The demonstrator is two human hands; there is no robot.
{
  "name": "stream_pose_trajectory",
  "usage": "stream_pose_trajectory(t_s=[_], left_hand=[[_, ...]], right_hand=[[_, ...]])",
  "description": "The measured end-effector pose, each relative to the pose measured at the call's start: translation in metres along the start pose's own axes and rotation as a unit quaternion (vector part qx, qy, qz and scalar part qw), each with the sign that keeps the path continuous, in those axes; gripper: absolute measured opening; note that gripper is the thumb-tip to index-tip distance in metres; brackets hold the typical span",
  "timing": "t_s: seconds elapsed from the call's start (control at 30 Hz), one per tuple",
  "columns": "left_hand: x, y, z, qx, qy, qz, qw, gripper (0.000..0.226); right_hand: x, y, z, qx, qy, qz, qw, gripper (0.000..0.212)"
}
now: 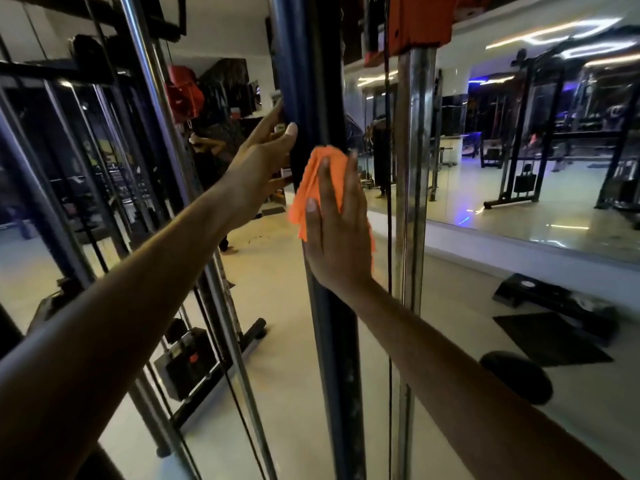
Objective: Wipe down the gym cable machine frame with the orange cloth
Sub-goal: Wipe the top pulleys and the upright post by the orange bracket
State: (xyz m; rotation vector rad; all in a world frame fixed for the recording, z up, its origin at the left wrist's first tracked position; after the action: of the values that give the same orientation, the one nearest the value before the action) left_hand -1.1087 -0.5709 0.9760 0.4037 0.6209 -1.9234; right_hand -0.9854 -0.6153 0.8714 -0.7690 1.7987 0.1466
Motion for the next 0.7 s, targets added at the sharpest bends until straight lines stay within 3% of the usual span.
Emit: stream_pose_trajectory(t_s=[0.13,0.3,0.53,0.7], left_hand=[[0.001,0.002,-0.006,0.016,-0.001,0.001,1.0,0.057],[0.014,0.01,-0.025,0.023,0.0,-0.032,0.999,0.051],[0.014,0.007,-0.038,0.043,-0.011,-0.013,0.999,0.063],[0.031,0.017,-0.067,0.069,-0.016,-0.02,0.997,0.064]], right_hand=[[0.001,0.002,0.001,0.029,0.014,0.033,0.999,0.061],[0.119,0.03,0.038,0.036,0.053,-0.037,0.997,0.064],[0.031,0.013,0.008,0.006,0.039,0.023,0.999,0.061],[0.113,0.036,0.041,0.056,0.064,-0.01,0.996,0.065]])
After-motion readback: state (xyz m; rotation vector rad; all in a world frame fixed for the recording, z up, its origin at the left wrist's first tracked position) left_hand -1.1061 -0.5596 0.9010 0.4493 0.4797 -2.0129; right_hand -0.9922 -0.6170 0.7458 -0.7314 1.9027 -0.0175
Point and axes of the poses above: each hand's wrist, its own x-axis away from the middle knuckle, its own y-axis out of the palm, z = x × y, the point moved 6 cm from there along -x, towards the middle knuckle, and after that the axes turned 4 degrees about y, right-handed, at the moved point
